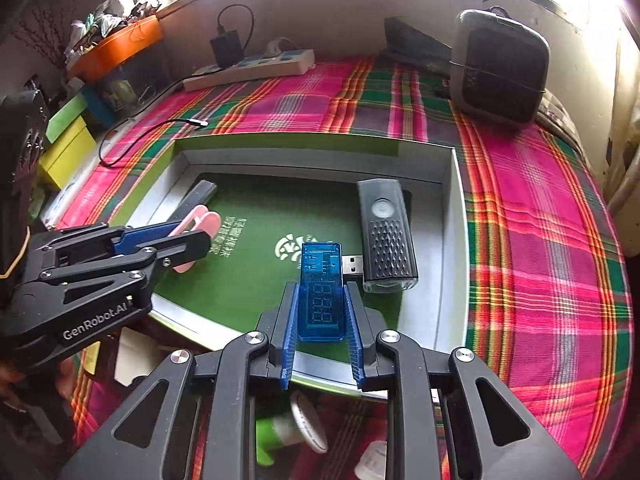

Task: Organize rigid objects
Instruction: 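Open the left tool to drop the earhook while the right tool lowers the USB tester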

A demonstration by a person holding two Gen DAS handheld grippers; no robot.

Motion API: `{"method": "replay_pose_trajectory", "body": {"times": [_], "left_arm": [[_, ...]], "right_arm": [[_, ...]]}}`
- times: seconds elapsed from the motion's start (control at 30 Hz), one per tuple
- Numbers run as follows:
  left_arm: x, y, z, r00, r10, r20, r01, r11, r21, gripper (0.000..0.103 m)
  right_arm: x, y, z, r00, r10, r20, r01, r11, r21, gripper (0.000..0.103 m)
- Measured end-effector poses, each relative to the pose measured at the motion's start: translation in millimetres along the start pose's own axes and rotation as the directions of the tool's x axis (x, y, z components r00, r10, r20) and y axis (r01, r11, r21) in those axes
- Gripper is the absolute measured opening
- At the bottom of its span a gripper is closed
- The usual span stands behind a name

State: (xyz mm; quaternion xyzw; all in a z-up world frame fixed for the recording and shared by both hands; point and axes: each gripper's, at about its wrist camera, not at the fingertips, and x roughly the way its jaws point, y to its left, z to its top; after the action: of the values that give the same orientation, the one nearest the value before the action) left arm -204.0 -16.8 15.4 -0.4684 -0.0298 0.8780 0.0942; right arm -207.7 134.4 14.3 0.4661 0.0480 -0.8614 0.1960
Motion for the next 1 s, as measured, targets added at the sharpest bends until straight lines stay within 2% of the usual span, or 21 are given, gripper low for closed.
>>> {"method": "replay_pose_trajectory", "body": {"times": [0.4, 0.8, 0.87, 1.0], "left_arm": [[0.1, -0.7, 0.2, 1.0, 0.004, 0.002, -0.004, 1.0, 0.003, 0.022], [0.4, -1.8, 0.2, 1.0, -0.004, 0.002, 0.004, 1.0, 0.006, 0.032], [0.6, -1.7, 0.2, 1.0, -0.001, 0.002, 0.001, 1.0, 0.001, 0.034], [-0.2, -3.3, -0.7, 1.0, -0.005, 0.0, 0.005, 1.0, 0.007, 0.037]], "right_arm": [[0.2, -5.6, -0.4, 1.0, -0.014, 0.006, 0.014, 1.0, 0.018, 0.023], [0.0, -8.8, -1.6, 1.0, -0.003, 0.014, 0.002, 0.999, 0.038, 0.025], [-0.2, -8.5, -1.5, 1.0, 0.0, 0.016, -0.001, 0.999, 0.041, 0.026], [-2.5, -8.0, -2.3, 1.0, -0.005, 0.027, 0.004, 0.999, 0.043, 0.039]]}}
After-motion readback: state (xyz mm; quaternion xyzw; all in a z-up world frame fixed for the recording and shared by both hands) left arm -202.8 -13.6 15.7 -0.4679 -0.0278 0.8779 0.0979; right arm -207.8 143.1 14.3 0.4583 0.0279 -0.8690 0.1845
